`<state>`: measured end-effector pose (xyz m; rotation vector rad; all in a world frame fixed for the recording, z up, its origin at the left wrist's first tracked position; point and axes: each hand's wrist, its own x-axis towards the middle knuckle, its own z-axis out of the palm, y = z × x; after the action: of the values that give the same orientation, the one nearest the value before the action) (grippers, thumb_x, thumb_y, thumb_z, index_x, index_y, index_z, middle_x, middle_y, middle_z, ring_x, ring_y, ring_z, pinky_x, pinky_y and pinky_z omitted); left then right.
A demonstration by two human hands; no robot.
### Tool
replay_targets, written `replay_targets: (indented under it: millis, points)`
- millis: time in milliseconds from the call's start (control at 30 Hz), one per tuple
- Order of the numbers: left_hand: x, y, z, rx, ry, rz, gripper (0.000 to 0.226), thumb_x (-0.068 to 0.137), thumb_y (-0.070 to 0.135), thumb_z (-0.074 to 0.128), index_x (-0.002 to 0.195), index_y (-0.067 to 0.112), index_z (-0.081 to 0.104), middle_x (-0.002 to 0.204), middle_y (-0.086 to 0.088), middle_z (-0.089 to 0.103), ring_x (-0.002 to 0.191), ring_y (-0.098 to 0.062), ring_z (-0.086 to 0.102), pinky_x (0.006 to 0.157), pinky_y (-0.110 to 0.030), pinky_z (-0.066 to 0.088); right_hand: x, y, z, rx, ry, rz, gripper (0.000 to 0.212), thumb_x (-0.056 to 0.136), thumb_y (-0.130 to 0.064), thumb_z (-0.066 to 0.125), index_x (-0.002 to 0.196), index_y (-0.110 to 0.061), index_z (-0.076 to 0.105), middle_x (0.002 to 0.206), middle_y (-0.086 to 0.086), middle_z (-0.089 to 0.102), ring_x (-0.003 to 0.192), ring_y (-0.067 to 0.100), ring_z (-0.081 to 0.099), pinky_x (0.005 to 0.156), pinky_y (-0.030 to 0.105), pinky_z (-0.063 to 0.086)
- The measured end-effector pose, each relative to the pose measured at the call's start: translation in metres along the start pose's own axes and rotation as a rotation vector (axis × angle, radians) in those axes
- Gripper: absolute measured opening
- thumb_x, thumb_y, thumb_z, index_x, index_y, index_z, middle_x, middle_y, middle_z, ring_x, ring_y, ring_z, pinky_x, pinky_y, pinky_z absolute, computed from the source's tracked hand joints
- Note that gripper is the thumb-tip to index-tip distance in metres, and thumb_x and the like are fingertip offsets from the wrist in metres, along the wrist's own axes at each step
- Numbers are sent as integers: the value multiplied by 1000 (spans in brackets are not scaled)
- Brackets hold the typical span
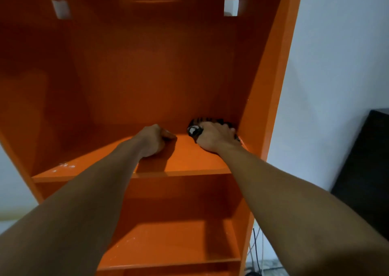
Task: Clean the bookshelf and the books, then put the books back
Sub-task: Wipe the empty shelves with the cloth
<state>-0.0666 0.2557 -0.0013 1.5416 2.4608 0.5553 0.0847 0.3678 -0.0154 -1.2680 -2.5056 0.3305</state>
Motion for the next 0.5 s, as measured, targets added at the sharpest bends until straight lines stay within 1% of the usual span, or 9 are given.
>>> replay_targets:
  millis: [100, 133, 200, 233, 267, 333, 400, 433, 500]
  points:
    - [2, -4, -4, -137, -14, -32, 44, 98, -3, 41, 114, 26, 70, 106, -8, 69, 71, -13, 61, 58, -20, 45, -26, -2, -7, 56, 27, -193, 36, 90, -30, 59, 125, -39, 60, 122, 2, 67, 115, 34, 56, 98, 43, 43]
    - [2, -5, -7, -184, -25, -37, 43, 97, -6, 42, 107, 24, 71, 98, -8, 70, 70, -14, 61, 58, -23, 47, -41, -3, -12, 118, 34, -258, 34, 89, -21, 61, 120, -34, 65, 114, 2, 70, 108, 33, 60, 90, 39, 46]
    - [3, -7, -13, -296, -46, -63, 39, 93, -11, 45, 93, 16, 73, 96, -11, 70, 85, -23, 66, 79, -37, 55, -73, -6, -17, 352, -45, -366, 29, 84, -6, 58, 93, -31, 69, 83, -1, 68, 80, 31, 61, 68, 37, 41]
    - [3, -7, -17, -333, -36, -66, 32, 92, -11, 49, 88, 9, 72, 96, -13, 69, 90, -26, 64, 85, -38, 53, -87, -9, -20, 515, -106, -392, 30, 82, -3, 55, 77, -31, 64, 71, -2, 59, 66, 28, 53, 62, 37, 36]
    - [2, -6, -19, -330, -12, -74, 25, 92, -11, 51, 83, 4, 69, 89, -14, 66, 85, -26, 62, 80, -33, 52, -94, -13, -25, 661, -109, -400, 35, 82, -2, 54, 66, -32, 57, 66, -3, 52, 61, 22, 46, 60, 35, 34]
    - [-2, -7, -23, -242, 85, -106, 27, 96, -5, 49, 73, 5, 60, 74, -13, 57, 67, -23, 51, 57, -24, 44, -89, -16, -34, 784, 51, -388, 40, 82, 3, 54, 73, -35, 64, 74, -9, 58, 68, 13, 52, 64, 31, 45]
    - [-8, -12, -24, -76, 179, -147, 22, 99, 4, 47, 83, 7, 61, 81, -14, 62, 67, -23, 51, 56, -30, 39, -65, -7, -38, 599, 302, -344, 41, 81, 2, 59, 107, -27, 71, 99, -3, 68, 90, 18, 63, 79, 36, 54]
    - [-14, -12, -26, -1, 171, -174, 19, 100, 6, 46, 90, 8, 61, 86, -14, 64, 68, -23, 54, 58, -33, 39, -49, 3, -35, 466, 348, -323, 39, 82, -5, 63, 112, -28, 68, 106, 1, 68, 96, 24, 64, 81, 40, 54]
    - [-25, -20, -27, 145, 99, -225, 18, 100, 8, 45, 99, 5, 62, 89, -11, 63, 75, -24, 59, 62, -31, 43, -22, 16, -22, 232, 195, -200, 22, 81, -35, 63, 102, -38, 59, 109, 5, 65, 98, 34, 61, 80, 43, 52]
